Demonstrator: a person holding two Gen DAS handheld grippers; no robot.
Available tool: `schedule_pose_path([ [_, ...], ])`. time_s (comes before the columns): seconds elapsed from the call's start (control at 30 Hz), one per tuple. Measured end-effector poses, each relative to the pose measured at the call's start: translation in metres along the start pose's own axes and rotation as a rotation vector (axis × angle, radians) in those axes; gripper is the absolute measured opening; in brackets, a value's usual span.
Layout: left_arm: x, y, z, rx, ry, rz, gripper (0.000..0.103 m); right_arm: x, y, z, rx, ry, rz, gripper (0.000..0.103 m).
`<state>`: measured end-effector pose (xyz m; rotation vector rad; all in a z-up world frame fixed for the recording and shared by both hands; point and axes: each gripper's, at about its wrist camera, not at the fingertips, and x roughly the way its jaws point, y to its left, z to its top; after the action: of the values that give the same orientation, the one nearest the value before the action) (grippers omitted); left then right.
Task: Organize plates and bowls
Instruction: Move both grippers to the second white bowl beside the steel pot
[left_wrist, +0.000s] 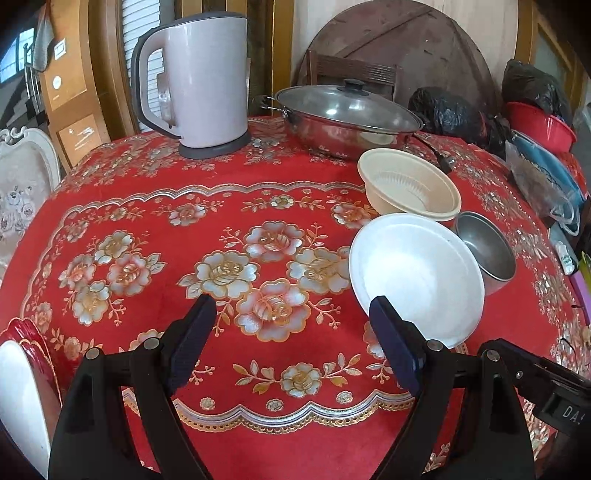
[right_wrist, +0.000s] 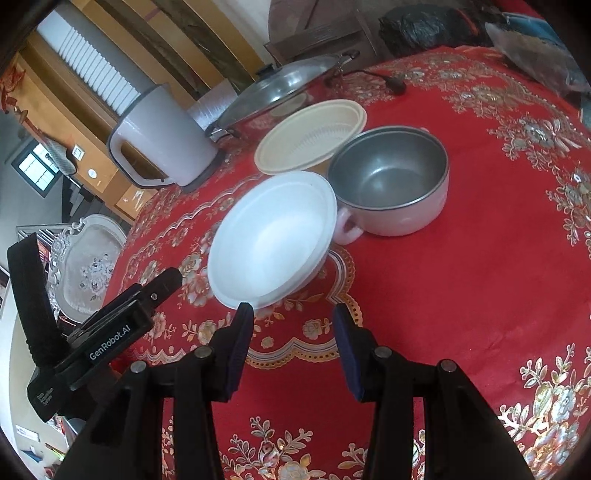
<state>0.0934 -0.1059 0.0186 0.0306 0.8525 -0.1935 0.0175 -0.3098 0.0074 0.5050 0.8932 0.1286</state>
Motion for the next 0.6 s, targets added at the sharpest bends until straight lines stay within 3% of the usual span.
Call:
schedule_pose_path([
  [0.6, 0.006, -0.008, 0.019, 0.02, 0.011, -0.037, 0.086, 0.007, -0.005, 0.007, 0.01, 0.009, -0.024, 0.045],
])
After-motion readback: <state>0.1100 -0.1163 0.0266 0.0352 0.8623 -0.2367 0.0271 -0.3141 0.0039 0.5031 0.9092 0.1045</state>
